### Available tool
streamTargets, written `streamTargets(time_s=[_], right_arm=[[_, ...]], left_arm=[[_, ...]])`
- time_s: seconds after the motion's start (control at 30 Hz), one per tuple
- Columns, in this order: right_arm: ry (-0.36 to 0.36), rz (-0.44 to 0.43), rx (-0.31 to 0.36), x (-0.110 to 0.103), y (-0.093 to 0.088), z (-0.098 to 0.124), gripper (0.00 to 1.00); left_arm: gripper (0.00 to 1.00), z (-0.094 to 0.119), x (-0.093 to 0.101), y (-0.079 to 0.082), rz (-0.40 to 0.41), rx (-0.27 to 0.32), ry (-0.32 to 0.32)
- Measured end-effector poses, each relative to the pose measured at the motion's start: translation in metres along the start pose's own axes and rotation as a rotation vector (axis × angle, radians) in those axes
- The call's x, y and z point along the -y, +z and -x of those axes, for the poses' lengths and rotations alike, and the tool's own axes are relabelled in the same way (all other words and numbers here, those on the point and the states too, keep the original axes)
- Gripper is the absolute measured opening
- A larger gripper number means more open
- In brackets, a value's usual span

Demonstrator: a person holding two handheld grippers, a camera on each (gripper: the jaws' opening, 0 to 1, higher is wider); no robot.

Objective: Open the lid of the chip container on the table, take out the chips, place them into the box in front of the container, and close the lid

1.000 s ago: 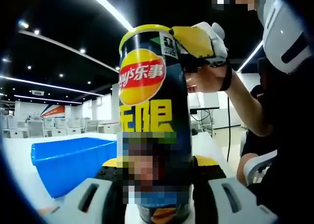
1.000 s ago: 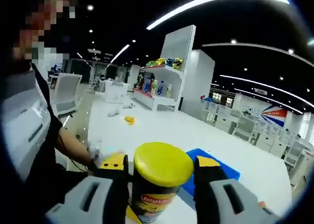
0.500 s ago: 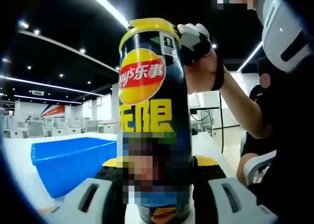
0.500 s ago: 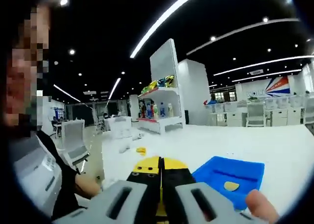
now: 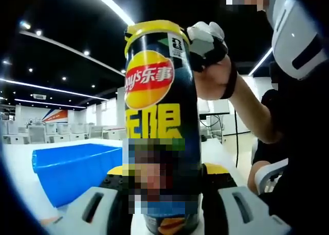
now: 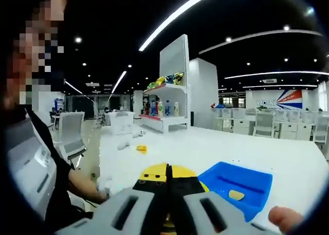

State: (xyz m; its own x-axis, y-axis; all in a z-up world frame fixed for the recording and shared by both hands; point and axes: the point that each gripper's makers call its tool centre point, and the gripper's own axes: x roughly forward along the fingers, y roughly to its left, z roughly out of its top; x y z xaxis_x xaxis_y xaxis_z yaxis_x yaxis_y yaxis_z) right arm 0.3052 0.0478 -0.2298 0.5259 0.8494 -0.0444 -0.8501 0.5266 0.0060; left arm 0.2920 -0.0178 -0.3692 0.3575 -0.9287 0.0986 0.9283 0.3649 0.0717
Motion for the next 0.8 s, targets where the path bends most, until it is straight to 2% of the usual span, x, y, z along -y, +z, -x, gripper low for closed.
streamTargets(time_s=[0.03,0.07,0.1,0.13,0.4,0.63,0.7,0.73,0.8], right_arm=[[0.004,0.006,-0.002,0.000,-0.001,0.000,0.00],[0.024,0.050,-0.017,-0.003,-0.004,-0.001,0.00],[0.023,0.046,-0.012,-0.008,-0.002,-0.001,0.00],[0.003,0.037,-0.048,0.000,-0.006,-0.001,0.00],[0.003,0.041,-0.020,0.000,-0.006,-0.001,0.00],[-0.035,0.046,0.070,0.002,0.002,0.000,0.02],[-0.057,0.086,0.122,0.002,0.008,0.000,0.06],[-0.066,0.143,0.147,0.001,0.012,0.002,0.11],[-0.091,0.221,0.163,0.000,0.017,0.006,0.26]], left_arm=[[0.51,0.000,0.000,0.000,0.001,0.000,0.000],[0.51,0.000,0.000,0.000,0.001,0.000,0.000],[0.51,0.000,0.000,0.000,0.004,-0.001,-0.001],[0.51,0.000,0.000,0.000,0.005,0.000,-0.001],[0.51,0.000,-0.001,-0.001,0.009,-0.001,-0.001],[0.51,0.000,-0.001,-0.001,0.007,0.002,-0.005],[0.52,0.000,0.000,-0.001,-0.006,0.004,-0.013],[0.52,0.000,0.000,-0.002,-0.009,0.004,-0.016],[0.51,0.001,0.002,-0.001,-0.004,0.001,-0.030]])
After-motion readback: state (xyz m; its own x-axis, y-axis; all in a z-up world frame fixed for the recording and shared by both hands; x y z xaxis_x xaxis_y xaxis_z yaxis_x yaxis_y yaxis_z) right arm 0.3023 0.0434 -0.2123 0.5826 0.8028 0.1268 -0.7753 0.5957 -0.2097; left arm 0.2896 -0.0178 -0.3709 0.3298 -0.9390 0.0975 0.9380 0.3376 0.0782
